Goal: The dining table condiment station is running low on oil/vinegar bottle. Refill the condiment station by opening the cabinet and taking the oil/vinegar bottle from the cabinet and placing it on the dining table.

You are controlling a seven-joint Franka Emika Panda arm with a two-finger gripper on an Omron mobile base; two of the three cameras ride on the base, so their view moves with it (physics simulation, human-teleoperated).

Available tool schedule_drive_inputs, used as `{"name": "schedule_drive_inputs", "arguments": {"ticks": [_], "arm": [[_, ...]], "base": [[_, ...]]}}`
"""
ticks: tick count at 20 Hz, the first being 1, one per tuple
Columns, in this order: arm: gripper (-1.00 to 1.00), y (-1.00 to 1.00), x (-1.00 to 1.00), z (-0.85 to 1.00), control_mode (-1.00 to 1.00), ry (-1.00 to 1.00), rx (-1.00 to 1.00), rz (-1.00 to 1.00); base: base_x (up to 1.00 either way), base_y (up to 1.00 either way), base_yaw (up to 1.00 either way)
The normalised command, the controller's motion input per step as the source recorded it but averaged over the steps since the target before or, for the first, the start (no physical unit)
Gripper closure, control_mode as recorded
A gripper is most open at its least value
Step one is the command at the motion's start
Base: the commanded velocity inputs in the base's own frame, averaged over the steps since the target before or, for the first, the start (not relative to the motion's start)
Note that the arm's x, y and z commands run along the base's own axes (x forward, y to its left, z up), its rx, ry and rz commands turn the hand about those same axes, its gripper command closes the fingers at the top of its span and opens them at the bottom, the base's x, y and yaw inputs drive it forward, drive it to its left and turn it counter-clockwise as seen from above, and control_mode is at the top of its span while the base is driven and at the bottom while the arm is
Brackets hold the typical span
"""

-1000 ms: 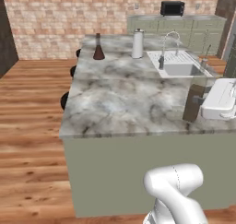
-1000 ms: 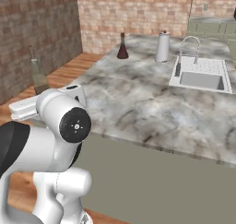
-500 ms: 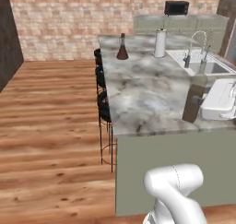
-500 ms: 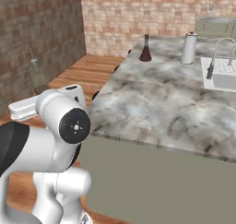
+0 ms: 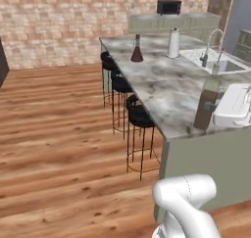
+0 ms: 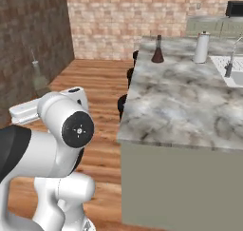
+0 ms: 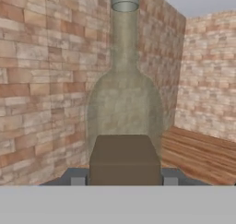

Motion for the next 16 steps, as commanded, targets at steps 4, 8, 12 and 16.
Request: {"name": "schedule_drive_inputs", "arguments": {"ticks": [4,8,12,16], "arm": [[1.0,0.0,0.0,0.0,1.0,0.0,0.0,0.0],[1.0,0.0,0.0,0.0,1.0,0.0,0.0,0.0],[1.0,0.0,0.0,0.0,1.0,0.0,0.0,0.0],[1.0,0.0,0.0,0.0,1.0,0.0,0.0,0.0]], "base": [[0.09,1.0,-0.62],[0.21,0.88,-0.73],[0.32,0.88,-0.73],[0.54,0.98,-0.65]]}}
